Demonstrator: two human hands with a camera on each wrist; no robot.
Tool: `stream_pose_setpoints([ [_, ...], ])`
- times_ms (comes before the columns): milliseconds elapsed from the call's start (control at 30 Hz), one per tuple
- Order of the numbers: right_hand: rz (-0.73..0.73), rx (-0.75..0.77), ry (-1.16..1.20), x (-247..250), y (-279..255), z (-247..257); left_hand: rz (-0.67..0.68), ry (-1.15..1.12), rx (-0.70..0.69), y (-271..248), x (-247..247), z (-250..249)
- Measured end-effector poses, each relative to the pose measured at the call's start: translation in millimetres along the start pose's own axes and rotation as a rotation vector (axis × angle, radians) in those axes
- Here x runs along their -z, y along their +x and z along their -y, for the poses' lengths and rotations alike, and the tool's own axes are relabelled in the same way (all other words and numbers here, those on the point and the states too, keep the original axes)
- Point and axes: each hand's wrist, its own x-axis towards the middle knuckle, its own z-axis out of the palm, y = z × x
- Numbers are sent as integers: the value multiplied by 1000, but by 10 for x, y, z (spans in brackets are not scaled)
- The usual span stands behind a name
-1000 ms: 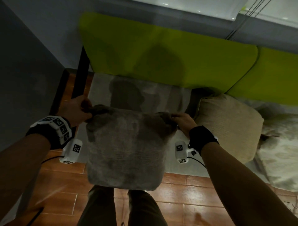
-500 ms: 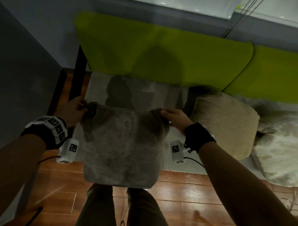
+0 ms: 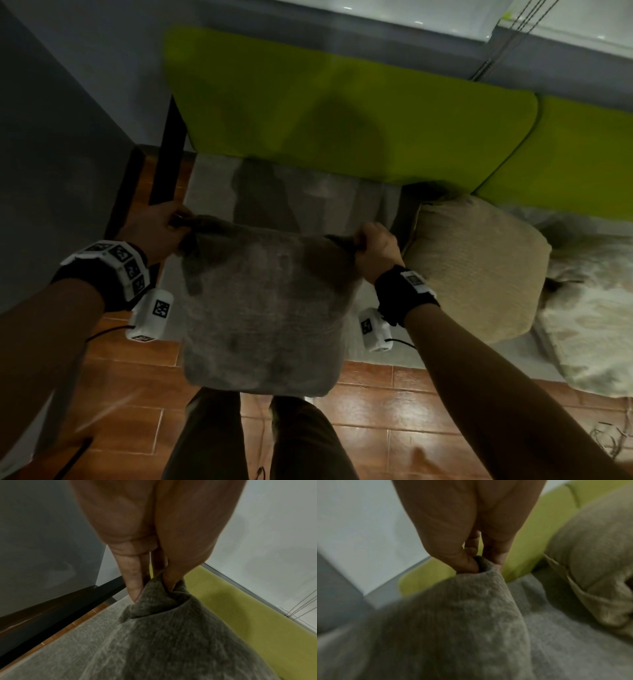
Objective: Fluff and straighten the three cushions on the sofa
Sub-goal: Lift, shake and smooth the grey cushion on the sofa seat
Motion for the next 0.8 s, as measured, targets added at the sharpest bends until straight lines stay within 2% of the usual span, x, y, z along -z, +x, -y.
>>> stream_pose_setpoints([
  [167, 90, -187, 128, 135, 81, -164, 3, 46, -9, -13, 33, -6],
  [300, 85, -165, 34, 176, 105, -268, 8, 23, 32, -50, 67, 27],
  [433, 219, -244, 344, 128, 88, -284, 16, -80, 69, 25, 34, 153],
  [633, 136, -138, 76, 38, 115, -170, -17, -48, 2, 12, -47, 24],
  [733, 134, -228, -12, -71, 128, -139, -30, 9, 5, 42, -7, 108],
  [800, 108, -290, 69, -77, 106, -179, -30, 31, 43, 44, 44, 163],
])
